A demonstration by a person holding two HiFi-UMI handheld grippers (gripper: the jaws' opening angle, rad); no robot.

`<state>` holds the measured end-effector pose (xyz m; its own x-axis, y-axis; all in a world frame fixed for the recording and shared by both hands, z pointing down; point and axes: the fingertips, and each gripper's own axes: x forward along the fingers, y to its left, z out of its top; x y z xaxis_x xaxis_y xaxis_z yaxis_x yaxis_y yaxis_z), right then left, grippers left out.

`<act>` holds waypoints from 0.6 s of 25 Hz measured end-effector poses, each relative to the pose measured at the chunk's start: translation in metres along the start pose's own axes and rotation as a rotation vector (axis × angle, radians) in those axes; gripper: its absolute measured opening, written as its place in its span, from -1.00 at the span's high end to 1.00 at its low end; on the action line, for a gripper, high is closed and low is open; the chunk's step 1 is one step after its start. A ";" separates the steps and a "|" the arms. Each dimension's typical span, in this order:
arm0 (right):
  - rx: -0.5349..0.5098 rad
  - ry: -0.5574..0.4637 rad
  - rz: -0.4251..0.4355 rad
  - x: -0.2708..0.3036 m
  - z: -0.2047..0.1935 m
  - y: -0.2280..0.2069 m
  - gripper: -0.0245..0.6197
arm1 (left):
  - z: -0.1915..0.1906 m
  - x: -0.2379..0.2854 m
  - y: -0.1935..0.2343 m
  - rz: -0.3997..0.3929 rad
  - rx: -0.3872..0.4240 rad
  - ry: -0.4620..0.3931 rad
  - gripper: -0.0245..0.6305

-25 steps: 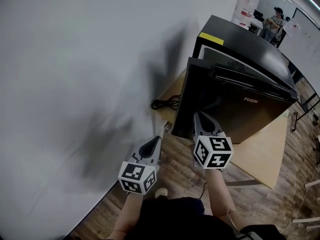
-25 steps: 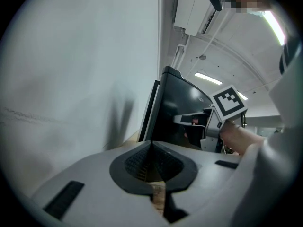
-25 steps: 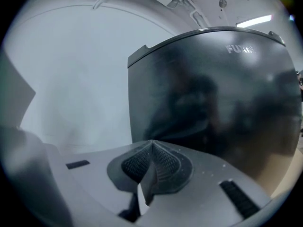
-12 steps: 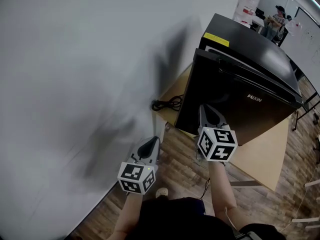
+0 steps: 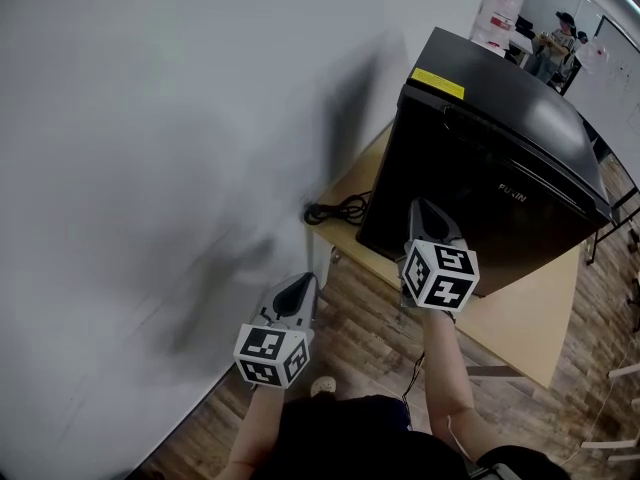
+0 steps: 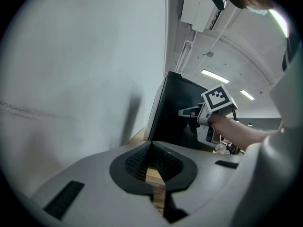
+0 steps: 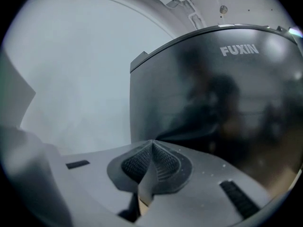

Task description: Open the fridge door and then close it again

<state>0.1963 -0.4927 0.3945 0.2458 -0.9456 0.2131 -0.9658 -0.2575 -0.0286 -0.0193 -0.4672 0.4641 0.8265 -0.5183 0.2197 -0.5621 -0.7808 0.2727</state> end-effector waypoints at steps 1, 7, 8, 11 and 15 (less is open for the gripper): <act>-0.008 0.001 -0.003 0.002 0.000 -0.001 0.95 | 0.000 0.001 0.001 0.002 -0.001 -0.001 0.91; -0.034 0.010 -0.014 0.007 0.000 0.005 0.95 | 0.005 0.002 0.009 0.014 0.000 -0.009 0.91; -0.012 0.008 -0.007 0.007 0.000 0.005 0.96 | 0.006 0.002 0.011 0.016 0.000 -0.009 0.91; 0.007 0.009 0.004 0.007 0.001 0.006 0.95 | 0.006 0.002 0.011 0.017 -0.001 -0.010 0.91; 0.026 0.006 0.004 0.004 0.001 0.005 0.95 | 0.005 0.002 0.006 0.003 0.005 -0.007 0.91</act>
<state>0.1925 -0.4978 0.3941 0.2414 -0.9454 0.2191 -0.9644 -0.2588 -0.0545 -0.0208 -0.4748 0.4611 0.8248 -0.5233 0.2142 -0.5648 -0.7807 0.2673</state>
